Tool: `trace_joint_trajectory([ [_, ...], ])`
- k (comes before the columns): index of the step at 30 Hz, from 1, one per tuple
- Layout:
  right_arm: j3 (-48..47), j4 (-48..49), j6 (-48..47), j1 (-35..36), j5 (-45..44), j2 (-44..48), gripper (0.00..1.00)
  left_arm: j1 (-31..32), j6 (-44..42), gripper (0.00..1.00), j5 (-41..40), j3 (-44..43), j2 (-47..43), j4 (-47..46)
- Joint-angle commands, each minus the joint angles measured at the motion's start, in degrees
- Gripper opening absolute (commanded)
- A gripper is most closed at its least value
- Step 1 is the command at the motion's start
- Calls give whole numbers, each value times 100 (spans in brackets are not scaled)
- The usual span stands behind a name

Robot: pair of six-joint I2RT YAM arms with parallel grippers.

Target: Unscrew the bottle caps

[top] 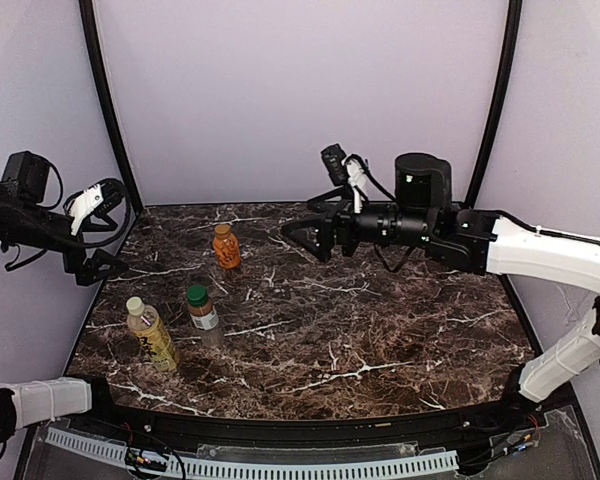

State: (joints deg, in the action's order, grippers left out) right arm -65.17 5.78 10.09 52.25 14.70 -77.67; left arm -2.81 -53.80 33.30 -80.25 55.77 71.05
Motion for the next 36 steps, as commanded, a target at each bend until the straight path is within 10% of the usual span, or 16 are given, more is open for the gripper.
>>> trace_joint_trajectory([
  [1,-637,219,-399,470,-149,-669,99,301,-416,100,-72,251,-43,2018],
  [12,-1490,421,-382,999,65,-2031,99,685,-790,96,-365,1208,-172,2014],
  [36,-2169,602,169,1239,386,-3098,99,690,-700,48,-133,1907,-121,1613],
])
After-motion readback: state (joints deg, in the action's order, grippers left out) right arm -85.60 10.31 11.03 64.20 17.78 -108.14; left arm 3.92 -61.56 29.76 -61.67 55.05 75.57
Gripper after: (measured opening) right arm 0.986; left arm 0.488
